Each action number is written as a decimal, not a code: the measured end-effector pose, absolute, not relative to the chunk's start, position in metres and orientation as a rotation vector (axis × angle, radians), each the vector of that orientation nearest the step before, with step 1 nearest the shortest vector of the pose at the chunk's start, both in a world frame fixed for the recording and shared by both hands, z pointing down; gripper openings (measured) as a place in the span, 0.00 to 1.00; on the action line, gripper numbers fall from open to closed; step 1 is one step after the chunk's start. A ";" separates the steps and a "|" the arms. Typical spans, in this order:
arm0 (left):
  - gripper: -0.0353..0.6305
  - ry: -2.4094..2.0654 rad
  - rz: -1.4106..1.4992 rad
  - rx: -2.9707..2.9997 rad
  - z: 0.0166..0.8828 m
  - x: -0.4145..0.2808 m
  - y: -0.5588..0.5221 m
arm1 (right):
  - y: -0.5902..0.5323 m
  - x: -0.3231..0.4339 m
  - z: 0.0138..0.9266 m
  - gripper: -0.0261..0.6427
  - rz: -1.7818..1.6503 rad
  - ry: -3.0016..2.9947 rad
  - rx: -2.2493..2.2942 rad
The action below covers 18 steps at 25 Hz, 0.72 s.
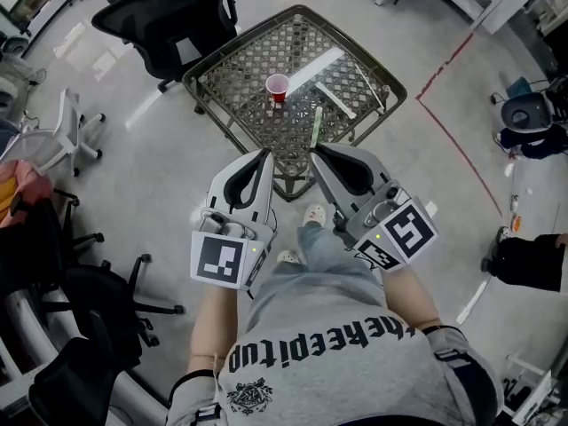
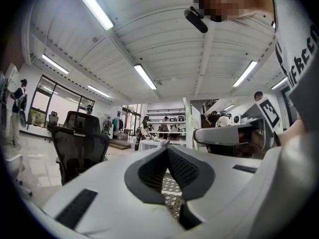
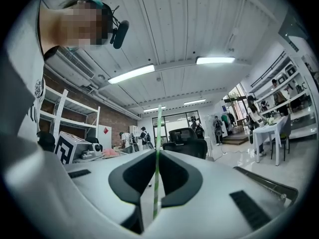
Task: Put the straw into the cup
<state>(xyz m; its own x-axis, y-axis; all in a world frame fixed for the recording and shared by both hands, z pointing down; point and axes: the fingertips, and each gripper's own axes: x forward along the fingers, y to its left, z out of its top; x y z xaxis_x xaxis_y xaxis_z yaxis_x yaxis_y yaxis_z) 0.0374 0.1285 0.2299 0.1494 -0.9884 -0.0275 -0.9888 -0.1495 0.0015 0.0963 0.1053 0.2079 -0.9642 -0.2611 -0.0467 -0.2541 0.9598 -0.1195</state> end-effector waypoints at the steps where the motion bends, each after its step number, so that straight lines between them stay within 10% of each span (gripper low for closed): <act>1: 0.09 2.045 0.033 -2.364 0.230 0.034 0.123 | 0.100 0.093 0.208 0.10 -0.175 3.050 -0.391; 18: 0.09 2.132 0.029 -2.287 0.228 0.023 0.031 | 0.010 0.077 0.209 0.11 -0.214 3.052 -0.225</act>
<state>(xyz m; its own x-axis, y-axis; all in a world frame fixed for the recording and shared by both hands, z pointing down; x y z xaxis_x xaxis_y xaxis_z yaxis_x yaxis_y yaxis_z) 0.0233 0.0310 0.2278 0.0700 -0.9973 -0.0233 -0.9975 -0.0701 0.0021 0.0770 0.0100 0.2089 -0.9865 -0.1509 -0.0635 -0.1406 0.9795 -0.1441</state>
